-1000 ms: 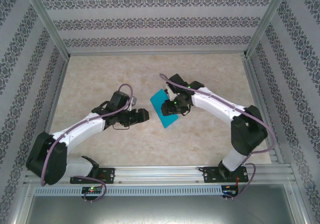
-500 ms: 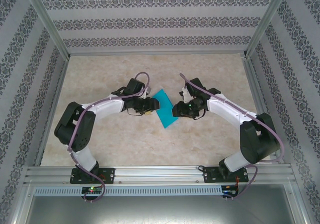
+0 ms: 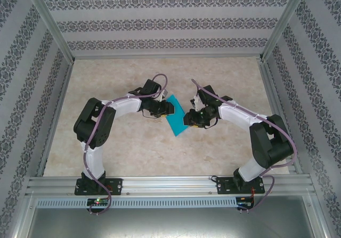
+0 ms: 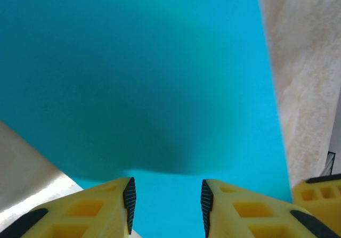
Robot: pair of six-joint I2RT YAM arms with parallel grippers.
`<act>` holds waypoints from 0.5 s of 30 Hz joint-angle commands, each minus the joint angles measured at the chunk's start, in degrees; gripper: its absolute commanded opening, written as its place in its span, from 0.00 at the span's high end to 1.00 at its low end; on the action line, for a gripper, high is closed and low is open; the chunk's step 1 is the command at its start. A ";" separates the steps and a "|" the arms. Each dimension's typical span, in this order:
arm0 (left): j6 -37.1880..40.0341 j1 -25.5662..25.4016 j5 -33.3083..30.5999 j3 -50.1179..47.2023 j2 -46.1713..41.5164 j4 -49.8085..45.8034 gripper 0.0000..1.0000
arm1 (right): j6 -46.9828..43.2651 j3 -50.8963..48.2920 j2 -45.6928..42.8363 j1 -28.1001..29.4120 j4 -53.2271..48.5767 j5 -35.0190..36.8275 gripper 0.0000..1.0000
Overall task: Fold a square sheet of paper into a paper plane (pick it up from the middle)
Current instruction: Fourth fold the wing at the center of the table.
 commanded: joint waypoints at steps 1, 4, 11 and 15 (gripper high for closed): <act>2.06 -0.70 0.97 1.79 1.74 -2.82 0.60 | 0.81 -0.55 0.55 -0.45 1.57 -2.23 0.74; 2.56 -0.69 0.85 2.46 3.04 -3.29 0.60 | 1.28 -0.52 0.47 -0.45 1.92 -2.57 0.82; 3.71 -0.73 1.14 4.05 5.63 -4.71 0.61 | 3.07 -0.64 1.23 -0.37 4.02 -4.19 0.91; 3.91 -0.69 1.32 4.01 6.43 -4.78 0.61 | 3.78 0.08 2.55 0.20 5.08 -5.04 0.93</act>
